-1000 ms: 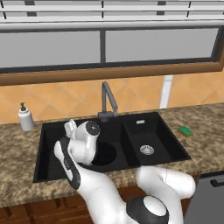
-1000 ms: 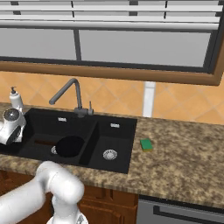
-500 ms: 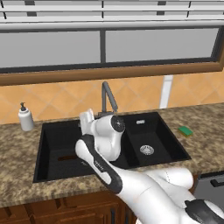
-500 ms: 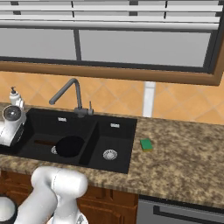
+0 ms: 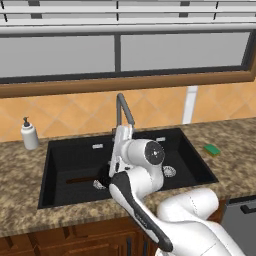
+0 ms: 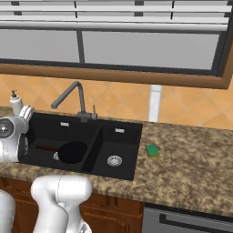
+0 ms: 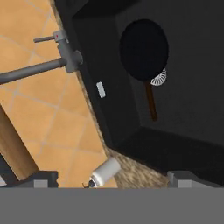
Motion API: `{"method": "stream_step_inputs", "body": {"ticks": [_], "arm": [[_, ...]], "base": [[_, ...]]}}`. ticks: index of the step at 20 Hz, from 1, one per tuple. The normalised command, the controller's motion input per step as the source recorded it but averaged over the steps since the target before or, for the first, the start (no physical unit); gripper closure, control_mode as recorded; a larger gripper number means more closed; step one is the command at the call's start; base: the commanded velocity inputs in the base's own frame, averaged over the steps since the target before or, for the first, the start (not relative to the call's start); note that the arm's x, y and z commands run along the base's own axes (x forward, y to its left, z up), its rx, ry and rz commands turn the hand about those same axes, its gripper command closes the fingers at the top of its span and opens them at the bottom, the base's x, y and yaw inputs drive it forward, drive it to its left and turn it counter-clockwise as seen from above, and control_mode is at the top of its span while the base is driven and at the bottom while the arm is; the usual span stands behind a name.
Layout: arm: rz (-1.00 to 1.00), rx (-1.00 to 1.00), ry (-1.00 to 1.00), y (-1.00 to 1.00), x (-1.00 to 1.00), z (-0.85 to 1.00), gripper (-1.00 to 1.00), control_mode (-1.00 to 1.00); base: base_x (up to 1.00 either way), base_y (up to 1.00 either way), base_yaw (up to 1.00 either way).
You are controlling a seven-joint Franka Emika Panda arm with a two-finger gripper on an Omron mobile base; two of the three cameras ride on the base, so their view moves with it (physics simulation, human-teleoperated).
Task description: Pick the pan and sponge and place them into the sink. Then turn on the water.
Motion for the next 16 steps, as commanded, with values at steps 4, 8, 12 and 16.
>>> {"method": "stream_step_inputs", "body": {"ticks": [4, 8, 12, 16], "arm": [[-0.28, 0.08, 0.02, -0.36, -0.29, 0.36, -1.00, -1.00], [-0.21, 0.04, 0.11, -0.32, -0.26, 0.47, -1.00, -1.00], [-0.20, 0.00, 0.17, -0.35, -0.24, 0.68, -1.00, -1.00], [-0.12, 0.04, 0.24, -0.48, -0.52, 0.48, -1.00, -1.00]], "base": [[0.00, 0.00, 0.00], [0.00, 0.00, 0.00], [0.00, 0.00, 0.00], [0.00, 0.00, 0.00]]}}
